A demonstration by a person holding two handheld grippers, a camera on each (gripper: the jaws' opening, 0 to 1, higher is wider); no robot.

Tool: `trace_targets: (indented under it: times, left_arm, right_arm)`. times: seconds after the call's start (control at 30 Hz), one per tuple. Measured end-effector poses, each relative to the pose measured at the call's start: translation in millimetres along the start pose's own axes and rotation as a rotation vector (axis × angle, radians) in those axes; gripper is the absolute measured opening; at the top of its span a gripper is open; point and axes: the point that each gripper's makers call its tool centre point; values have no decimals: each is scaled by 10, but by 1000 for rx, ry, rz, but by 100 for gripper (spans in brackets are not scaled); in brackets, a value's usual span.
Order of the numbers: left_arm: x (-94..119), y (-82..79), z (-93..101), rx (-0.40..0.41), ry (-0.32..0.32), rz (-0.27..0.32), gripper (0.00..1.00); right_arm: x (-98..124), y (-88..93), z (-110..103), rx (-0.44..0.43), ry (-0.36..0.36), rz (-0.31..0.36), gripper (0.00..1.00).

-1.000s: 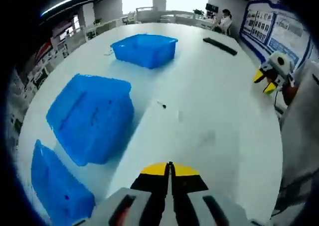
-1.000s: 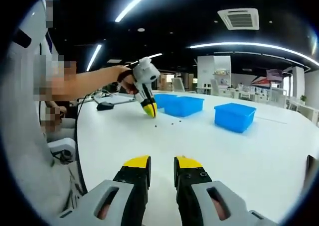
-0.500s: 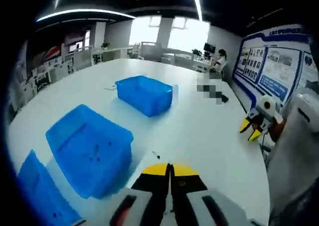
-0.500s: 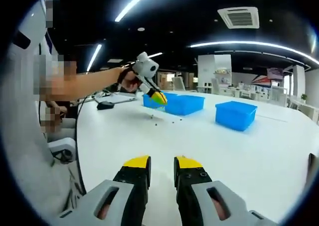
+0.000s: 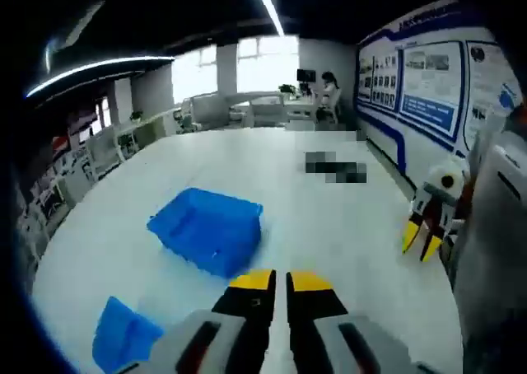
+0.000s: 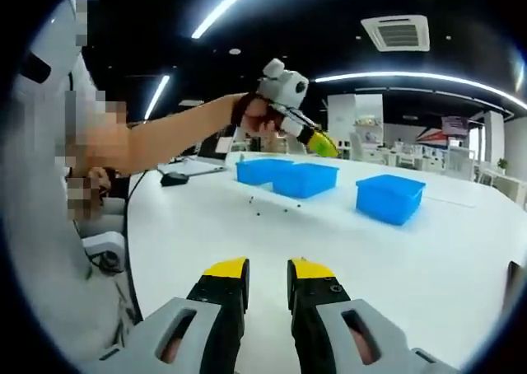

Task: Pick up the resistors one by one and place each resistor into its matching bin, sorting the parts by color and model until every resistor is separated into the correct bin for its type

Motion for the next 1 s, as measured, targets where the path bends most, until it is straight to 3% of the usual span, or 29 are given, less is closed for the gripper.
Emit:
trace_targets:
  times: [0.13,0.2,0.27,0.37,0.47,0.67,1.0]
  left_arm:
    - [451,737,155,-230,69,-370,12]
    - [599,1044,263,-329,138,-520,14]
    - [675,1287,402,-345,202,-630,14]
    - [698,1476,448,-378,220,-720,14]
    - [634,1524,412,-339,192,-713,14]
    - [547,1471,358,-333,193,-662,13]
    - [562,1504,431,-339,256,-698,5]
  right_arm:
    - [4,97,38,-15,9,-17,21]
    - [-23,109,40,-15,4,-21,21]
    - [-58,88,29,-8,-7,-18,21]
    - [-115,54,6,0,-19,-9,21]
    - [-146,42,-22,4,-28,-6,21]
    - [-97,81,-66,3,-29,-21,21]
    - [-27,114,-50,0,-8,-30,21]
Point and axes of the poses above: the point that each gripper's makers call its tool centre point, and the gripper's own axes: x roughly backward along the fingers, z roughly to its right, y roughly out of its underside, and after that the axes turned 9 degrees about z, right-handed
